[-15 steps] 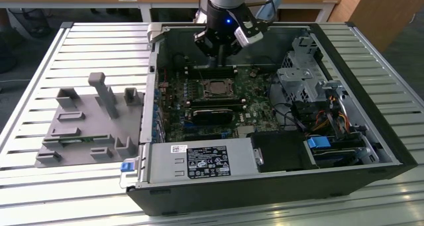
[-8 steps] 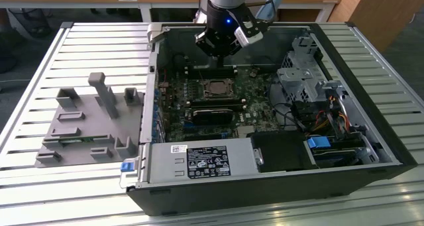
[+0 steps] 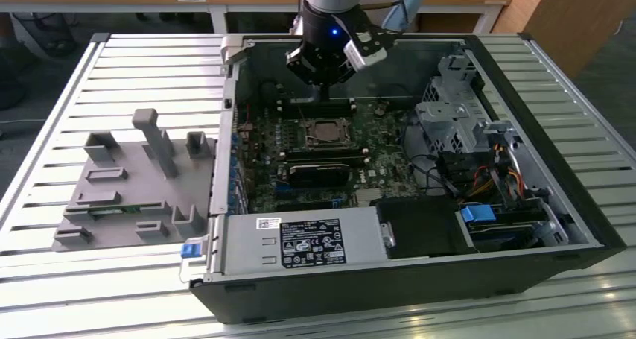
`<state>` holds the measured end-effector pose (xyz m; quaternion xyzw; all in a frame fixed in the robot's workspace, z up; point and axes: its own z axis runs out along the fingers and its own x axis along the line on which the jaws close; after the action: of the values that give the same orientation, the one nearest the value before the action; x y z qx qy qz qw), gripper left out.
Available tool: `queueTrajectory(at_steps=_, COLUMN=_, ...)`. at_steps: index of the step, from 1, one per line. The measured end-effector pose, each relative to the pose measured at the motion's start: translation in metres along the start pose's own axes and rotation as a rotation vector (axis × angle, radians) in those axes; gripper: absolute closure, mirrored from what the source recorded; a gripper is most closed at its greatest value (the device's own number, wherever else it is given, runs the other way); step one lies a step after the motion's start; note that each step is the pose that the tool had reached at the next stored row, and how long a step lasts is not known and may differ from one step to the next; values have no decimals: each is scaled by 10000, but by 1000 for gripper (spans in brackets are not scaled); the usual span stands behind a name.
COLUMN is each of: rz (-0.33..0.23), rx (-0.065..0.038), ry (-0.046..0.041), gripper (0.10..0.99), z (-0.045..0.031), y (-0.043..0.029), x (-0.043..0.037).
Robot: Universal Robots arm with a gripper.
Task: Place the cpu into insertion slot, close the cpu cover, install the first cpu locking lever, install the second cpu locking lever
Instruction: 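Install the first cpu locking lever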
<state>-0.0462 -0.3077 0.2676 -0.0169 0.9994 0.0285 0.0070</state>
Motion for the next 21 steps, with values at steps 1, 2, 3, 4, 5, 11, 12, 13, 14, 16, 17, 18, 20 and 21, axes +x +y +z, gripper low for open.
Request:
queueTrajectory(at_steps=1, rz=-1, rx=-1, ry=-2, gripper=980, z=1, y=1, x=21)
queueTrajectory(at_steps=2, rz=-1, rx=0, ry=-1, gripper=980, z=0, y=1, x=43)
queueTrajectory(at_steps=3, rz=-1, rx=-2, ry=-2, gripper=980, z=3, y=3, x=63)
queueTrajectory(at_steps=4, rz=0, rx=-1, ry=-2, gripper=980, z=7, y=7, x=77)
queueTrajectory(at_steps=5, rz=16, rx=1, ry=-2, gripper=980, z=11, y=11, x=88)
queueTrajectory(at_steps=11, rz=230, rx=4, ry=-15, gripper=980, z=38, y=16, x=157)
queueTrajectory(at_steps=12, rz=229, rx=3, ry=-14, gripper=980, z=44, y=17, x=176)
queueTrajectory(at_steps=13, rz=229, rx=4, ry=-14, gripper=980, z=48, y=17, x=193)
queueTrajectory(at_steps=14, rz=229, rx=4, ry=-13, gripper=980, z=50, y=18, x=205)
queueTrajectory(at_steps=16, rz=229, rx=-4, ry=-14, gripper=980, z=54, y=19, x=231)
queueTrajectory(at_steps=17, rz=230, rx=-9, ry=-15, gripper=980, z=55, y=20, x=242)
queueTrajectory(at_steps=18, rz=230, rx=-10, ry=-15, gripper=980, z=57, y=21, x=254)
queueTrajectory(at_steps=20, rz=229, rx=-10, ry=-15, gripper=980, z=61, y=24, x=278)
queueTrajectory(at_steps=21, rz=228, rx=-9, ry=-14, gripper=980, z=61, y=25, x=291)
